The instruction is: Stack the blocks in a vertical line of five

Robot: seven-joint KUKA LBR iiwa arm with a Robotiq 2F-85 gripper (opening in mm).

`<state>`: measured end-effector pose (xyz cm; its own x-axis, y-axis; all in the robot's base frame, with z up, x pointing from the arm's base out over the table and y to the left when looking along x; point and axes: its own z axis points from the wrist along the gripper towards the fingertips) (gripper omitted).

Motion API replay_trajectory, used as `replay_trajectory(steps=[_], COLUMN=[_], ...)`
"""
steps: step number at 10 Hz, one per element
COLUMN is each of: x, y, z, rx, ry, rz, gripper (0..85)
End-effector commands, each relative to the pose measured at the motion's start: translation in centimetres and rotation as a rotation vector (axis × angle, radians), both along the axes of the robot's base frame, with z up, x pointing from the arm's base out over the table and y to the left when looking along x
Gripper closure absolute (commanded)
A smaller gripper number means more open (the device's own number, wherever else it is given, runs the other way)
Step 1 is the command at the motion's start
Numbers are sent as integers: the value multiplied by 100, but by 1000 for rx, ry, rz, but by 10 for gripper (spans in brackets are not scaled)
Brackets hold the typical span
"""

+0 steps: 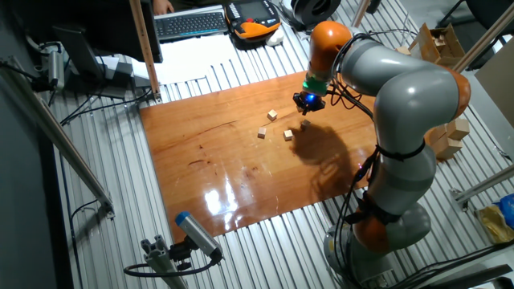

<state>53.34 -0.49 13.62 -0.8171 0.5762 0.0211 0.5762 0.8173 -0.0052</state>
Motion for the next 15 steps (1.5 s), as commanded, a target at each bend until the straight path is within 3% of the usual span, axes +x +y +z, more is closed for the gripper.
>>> replay_trajectory(steps=[1, 6, 8, 9, 10, 11, 12, 13, 14, 15], x=[-1, 6, 30, 41, 46, 47, 42, 42, 35, 30], y=[-2, -2, 12, 28, 32, 23, 9, 16, 31, 46], z=[-2, -11, -53, -88, -113, -131, -142, -157, -187, -230], rx=[2, 2, 32, 12, -10, -15, -12, -19, -24, -37], ry=[2, 6, 6, -5, -7, -11, -12, -13, -15, -16], rz=[7, 23, 5, -19, -22, -29, -34, -52, -65, -80], gripper=[850, 850, 850, 680, 680, 680, 510, 510, 340, 340])
